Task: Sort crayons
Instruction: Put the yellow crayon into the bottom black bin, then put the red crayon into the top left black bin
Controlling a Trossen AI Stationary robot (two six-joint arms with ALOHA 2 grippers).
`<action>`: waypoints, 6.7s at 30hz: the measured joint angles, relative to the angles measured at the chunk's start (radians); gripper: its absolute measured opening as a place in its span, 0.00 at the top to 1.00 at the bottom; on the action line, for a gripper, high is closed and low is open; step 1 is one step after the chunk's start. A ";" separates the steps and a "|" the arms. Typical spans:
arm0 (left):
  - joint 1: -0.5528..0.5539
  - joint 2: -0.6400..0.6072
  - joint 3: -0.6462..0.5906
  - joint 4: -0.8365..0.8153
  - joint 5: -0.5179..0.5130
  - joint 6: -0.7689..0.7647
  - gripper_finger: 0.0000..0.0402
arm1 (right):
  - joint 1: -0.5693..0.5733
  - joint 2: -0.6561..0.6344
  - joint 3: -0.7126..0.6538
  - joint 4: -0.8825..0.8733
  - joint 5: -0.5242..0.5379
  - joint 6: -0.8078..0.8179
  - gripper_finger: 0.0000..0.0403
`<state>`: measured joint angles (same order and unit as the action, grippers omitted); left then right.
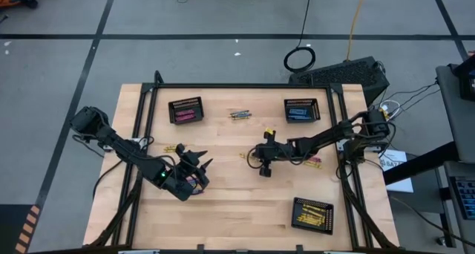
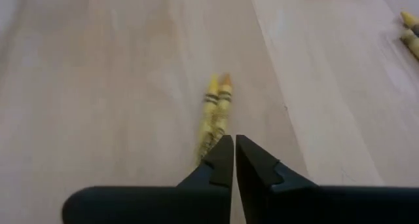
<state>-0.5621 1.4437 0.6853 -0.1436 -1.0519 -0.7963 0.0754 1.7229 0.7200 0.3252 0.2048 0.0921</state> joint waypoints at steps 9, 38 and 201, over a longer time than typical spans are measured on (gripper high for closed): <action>0.000 0.000 0.000 0.000 0.000 0.001 0.57 | 0.019 0.033 0.000 0.036 -0.046 0.029 1.00; 0.000 0.000 0.000 0.000 -0.001 0.001 0.57 | 0.064 0.036 0.001 0.105 0.110 0.035 0.81; 0.005 0.000 0.000 0.267 -0.021 0.311 0.57 | 0.751 -0.400 0.240 -0.996 0.468 0.790 0.72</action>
<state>-0.5569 1.4437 0.6849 0.1232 -1.0733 -0.4849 0.8265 1.3228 0.9596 -0.6706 0.6724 0.8823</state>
